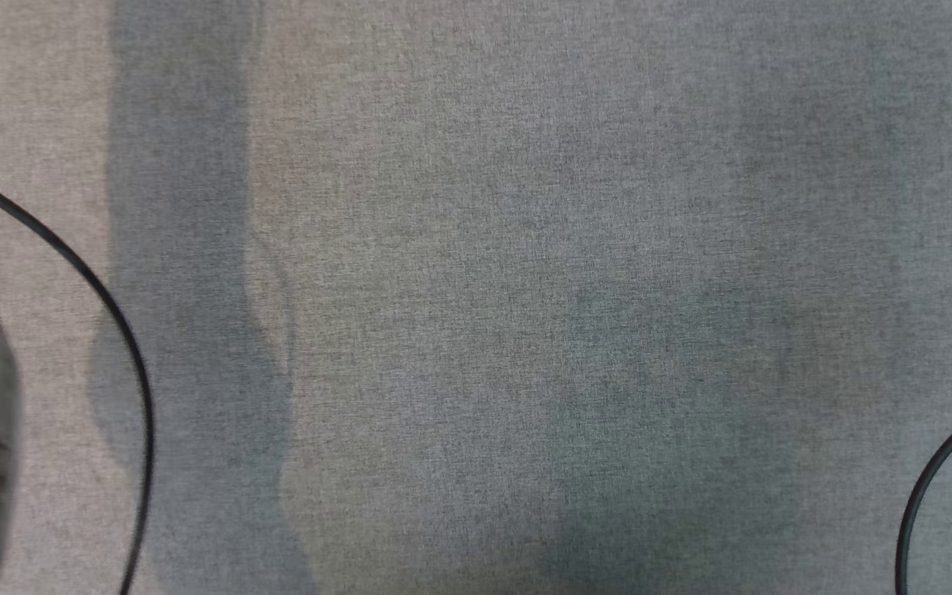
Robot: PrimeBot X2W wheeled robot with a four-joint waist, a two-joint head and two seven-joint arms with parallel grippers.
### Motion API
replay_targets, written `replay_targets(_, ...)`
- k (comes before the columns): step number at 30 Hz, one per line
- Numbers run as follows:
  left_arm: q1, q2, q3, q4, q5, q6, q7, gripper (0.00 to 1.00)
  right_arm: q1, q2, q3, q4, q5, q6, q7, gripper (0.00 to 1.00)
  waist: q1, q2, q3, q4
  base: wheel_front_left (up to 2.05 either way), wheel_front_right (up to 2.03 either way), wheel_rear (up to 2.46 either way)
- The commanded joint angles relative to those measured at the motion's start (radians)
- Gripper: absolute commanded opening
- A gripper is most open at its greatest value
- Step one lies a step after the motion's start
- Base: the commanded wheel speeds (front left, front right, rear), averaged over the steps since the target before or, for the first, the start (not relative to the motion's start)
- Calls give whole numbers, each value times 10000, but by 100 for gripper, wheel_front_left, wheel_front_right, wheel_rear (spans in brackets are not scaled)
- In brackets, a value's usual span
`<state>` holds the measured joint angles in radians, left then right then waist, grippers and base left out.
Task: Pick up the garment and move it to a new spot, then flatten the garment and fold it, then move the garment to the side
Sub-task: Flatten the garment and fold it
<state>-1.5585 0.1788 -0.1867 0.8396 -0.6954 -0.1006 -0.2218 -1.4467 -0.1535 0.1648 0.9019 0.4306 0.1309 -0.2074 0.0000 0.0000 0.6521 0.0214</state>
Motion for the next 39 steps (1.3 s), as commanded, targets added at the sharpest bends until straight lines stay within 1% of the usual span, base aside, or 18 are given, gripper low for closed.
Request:
replay_targets(1, 390, -38, -216, 217, 81, -126, -18, 0, 293, -150, 171, 274, 144, -3, -132, 0, 0, 0, -123, 68, 0, 0, 0)
replay_targets(4, 1223, 24, -500, 757, -87, -243, 106, 0, 935, -100, 653, 973, 531, -3, -40, 0, 0, 0, -399, 135, 0, 0, 0)
replay_targets(6, 1721, 148, -823, 998, 42, -295, 134, 0, 1267, -82, 922, 1241, 872, -3, 57, 0, 0, 0, -623, 176, 0, 0, 0)
replay_targets(10, 2762, 354, -1411, 1170, -18, -313, 95, 0, 2048, -166, 1573, 1357, 1692, -3, 389, 0, 0, 0, -1178, 228, 0, 0, 0)
replay_targets(13, 3583, 721, -1906, 1188, -12, -299, 134, 0, 2584, -345, 1935, 1389, 2281, -3, 569, 0, 0, 0, -1666, 277, 0, 0, 0)
replay_targets(16, 4370, 919, -2501, 1080, -64, -301, 257, 0, 3133, -520, 2280, 1452, 2748, -3, 726, 0, 0, 0, -2131, 339, 0, 0, 0)
replay_targets(18, 4881, 1106, -3000, 872, -7, -302, 356, 0, 3434, -668, 2489, 1506, 3013, -3, 805, 0, 0, 0, -2386, 376, 0, 0, 0)
replay_targets(21, 5710, 1324, -3753, 294, -309, -303, 601, 0, 3855, -769, 2761, 1596, 3340, -3, 843, 0, 0, 0, -2747, 431, 0, 0, 0)
replay_targets(27, 6947, 2062, -4977, -638, -577, -303, 917, 0, 4627, -999, 3258, 1747, 3834, -5, 733, 0, 0, 0, -3462, 529, 0, 0, 0)
replay_targets(30, 7412, 2344, -5413, -1106, -786, -303, 1136, 0, 4963, -1098, 3555, 1798, 4007, -5, 725, 0, 0, 0, -3786, 542, 0, 0, 0)
replay_targets(31, 7412, 2344, -5413, -1106, -786, -303, 1136, 0, 4963, -1098, 3555, 1798, 4007, -5, 725, 0, 0, 0, -3786, 542, 0, 0, 0)
replay_targets(39, 8499, 3058, -6430, -2643, -1356, -304, 1958, 0, 5750, -1626, 4450, 1967, 4143, -5, 724, 0, 0, 0, -4452, 617, 0, 0, 0)
